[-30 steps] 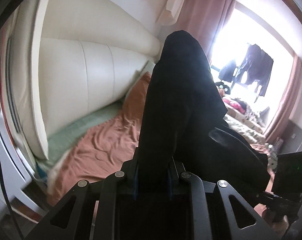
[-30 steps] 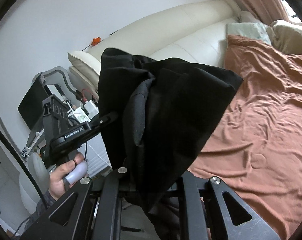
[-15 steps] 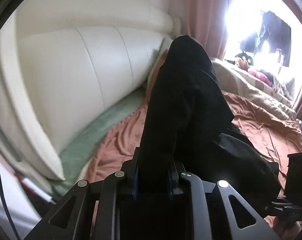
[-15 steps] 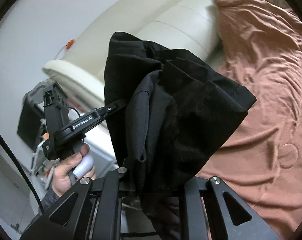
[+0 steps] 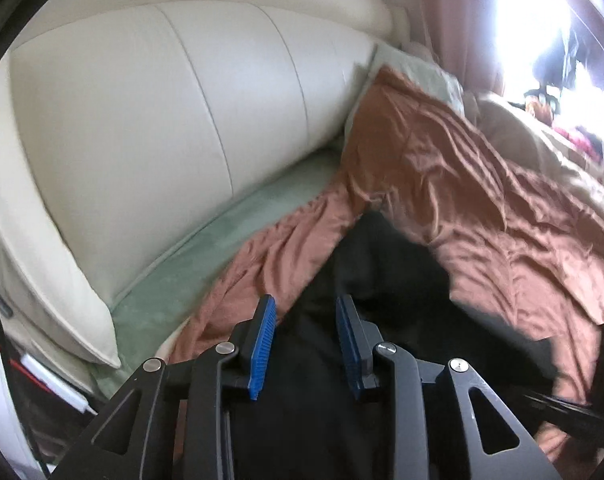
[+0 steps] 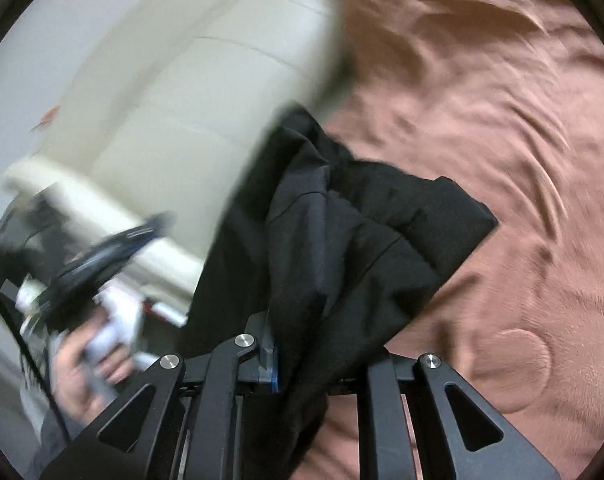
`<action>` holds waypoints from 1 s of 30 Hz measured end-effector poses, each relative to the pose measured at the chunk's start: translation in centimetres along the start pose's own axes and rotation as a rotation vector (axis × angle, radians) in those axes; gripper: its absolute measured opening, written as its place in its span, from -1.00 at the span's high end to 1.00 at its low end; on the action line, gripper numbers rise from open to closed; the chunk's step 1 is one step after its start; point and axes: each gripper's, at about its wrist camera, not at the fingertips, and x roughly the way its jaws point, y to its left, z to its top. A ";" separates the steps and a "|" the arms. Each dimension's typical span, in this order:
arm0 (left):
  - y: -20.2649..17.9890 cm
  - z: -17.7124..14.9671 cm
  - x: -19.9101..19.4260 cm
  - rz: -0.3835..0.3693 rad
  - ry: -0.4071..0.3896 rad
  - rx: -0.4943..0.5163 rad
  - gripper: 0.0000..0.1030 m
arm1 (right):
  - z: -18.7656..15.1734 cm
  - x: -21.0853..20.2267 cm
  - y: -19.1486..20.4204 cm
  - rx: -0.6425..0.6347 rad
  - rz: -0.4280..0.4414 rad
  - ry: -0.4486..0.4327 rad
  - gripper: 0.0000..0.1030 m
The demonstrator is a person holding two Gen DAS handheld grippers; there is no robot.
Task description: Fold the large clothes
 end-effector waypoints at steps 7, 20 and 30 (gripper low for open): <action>-0.2 -5.5 -1.7 -0.069 0.117 0.020 0.36 | 0.0 1.8 -3.1 0.135 -0.034 0.067 0.13; 0.6 -14.4 -5.9 -0.148 0.113 -0.213 0.35 | -0.2 -5.5 0.6 0.084 -0.148 -0.052 -0.13; -2.0 -16.3 -13.9 -0.158 0.014 -0.272 -0.29 | -4.1 -16.6 5.2 -0.050 -0.216 -0.036 -0.13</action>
